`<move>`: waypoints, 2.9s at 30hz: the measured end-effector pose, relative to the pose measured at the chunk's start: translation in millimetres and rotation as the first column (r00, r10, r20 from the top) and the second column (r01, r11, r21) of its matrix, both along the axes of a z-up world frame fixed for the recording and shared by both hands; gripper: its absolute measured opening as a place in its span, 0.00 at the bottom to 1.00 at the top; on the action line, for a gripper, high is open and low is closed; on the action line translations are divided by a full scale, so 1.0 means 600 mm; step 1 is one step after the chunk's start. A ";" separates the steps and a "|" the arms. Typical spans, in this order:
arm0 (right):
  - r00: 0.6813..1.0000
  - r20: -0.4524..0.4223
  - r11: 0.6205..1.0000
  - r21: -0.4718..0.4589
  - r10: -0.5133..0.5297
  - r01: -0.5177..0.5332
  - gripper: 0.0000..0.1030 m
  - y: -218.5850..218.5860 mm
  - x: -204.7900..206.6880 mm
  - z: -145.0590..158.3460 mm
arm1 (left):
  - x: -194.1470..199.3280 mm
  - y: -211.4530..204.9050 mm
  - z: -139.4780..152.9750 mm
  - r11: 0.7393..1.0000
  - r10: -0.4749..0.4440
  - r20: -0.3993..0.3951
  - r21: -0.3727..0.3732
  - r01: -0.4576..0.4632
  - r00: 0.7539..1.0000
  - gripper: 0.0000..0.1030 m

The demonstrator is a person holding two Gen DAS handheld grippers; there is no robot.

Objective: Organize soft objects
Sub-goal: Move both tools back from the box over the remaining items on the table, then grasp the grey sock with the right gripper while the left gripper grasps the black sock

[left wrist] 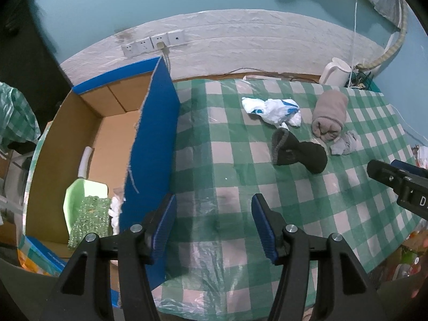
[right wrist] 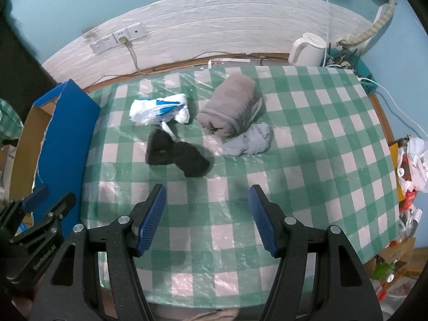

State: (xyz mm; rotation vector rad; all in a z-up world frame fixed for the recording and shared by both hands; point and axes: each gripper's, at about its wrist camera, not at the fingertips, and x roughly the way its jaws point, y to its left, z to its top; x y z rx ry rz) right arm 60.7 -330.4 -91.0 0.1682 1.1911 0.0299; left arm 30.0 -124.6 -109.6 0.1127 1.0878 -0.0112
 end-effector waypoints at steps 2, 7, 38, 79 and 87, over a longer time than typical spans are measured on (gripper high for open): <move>1.000 -0.005 1.000 -0.001 -0.009 0.009 0.63 -0.007 -0.001 -0.004 | 0.001 -0.004 -0.003 1.000 -0.005 -0.003 0.000 0.005 1.000 0.58; 1.000 -0.018 1.000 -0.006 -0.025 0.025 0.63 -0.019 0.000 -0.013 | 0.005 -0.014 -0.011 1.000 -0.011 -0.020 -0.010 0.011 1.000 0.58; 0.982 -0.086 0.985 -0.039 -0.171 0.168 0.63 -0.107 0.110 -0.096 | 0.116 -0.080 -0.054 1.000 -0.001 -0.066 -0.006 0.001 0.998 0.64; 0.983 -0.140 0.992 -0.059 -0.118 0.110 0.35 -0.093 0.151 -0.177 | 0.190 -0.180 -0.123 0.999 -0.034 -0.161 0.017 0.037 0.986 0.69; 0.979 -0.150 0.990 -0.010 -0.142 0.142 0.32 -0.107 0.137 -0.175 | 0.186 -0.191 -0.127 0.998 -0.048 -0.146 0.031 0.053 0.988 0.69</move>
